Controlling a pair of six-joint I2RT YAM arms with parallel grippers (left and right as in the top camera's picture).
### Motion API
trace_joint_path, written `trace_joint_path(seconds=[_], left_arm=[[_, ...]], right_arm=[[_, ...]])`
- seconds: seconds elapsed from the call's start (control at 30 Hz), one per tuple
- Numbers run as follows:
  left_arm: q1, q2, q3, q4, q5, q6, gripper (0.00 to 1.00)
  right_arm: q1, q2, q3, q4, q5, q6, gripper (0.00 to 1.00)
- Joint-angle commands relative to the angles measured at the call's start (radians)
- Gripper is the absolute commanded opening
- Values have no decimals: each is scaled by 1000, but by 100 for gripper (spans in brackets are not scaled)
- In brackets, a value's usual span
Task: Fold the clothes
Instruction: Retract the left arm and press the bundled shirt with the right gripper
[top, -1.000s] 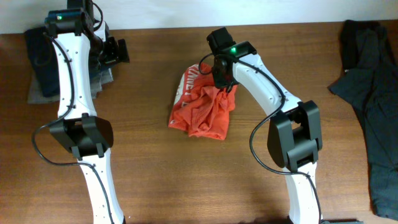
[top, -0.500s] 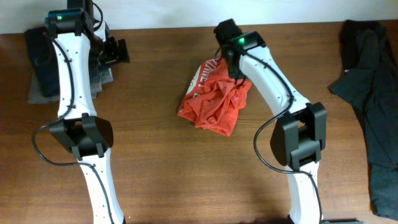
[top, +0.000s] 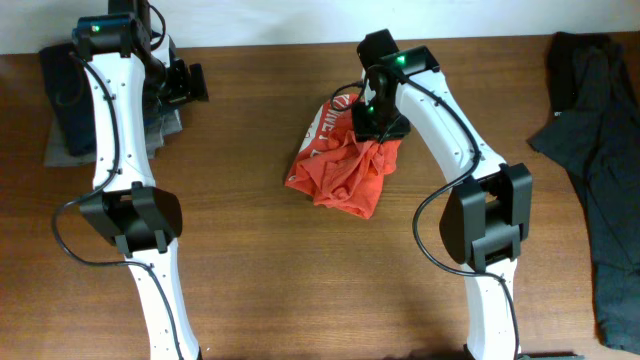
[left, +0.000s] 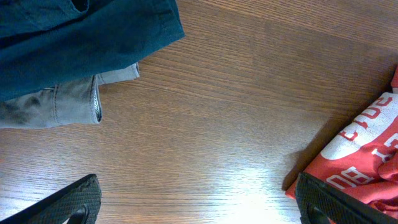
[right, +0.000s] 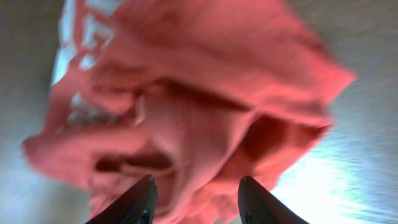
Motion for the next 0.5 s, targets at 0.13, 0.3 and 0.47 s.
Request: trace_joint_path(seconds=[0.13,0.3,0.47], left_arm=[[2,22,11,2,-7,-5,99],[2,22,11,2,-8,-5,99],[2,22,11,2,-8,-5,99]], right_arm=[[50,-4,10,-21,-68,40,47],[71,-4,-42,-20,16,100,45],[72,-4,-85,-18,35,114,45]])
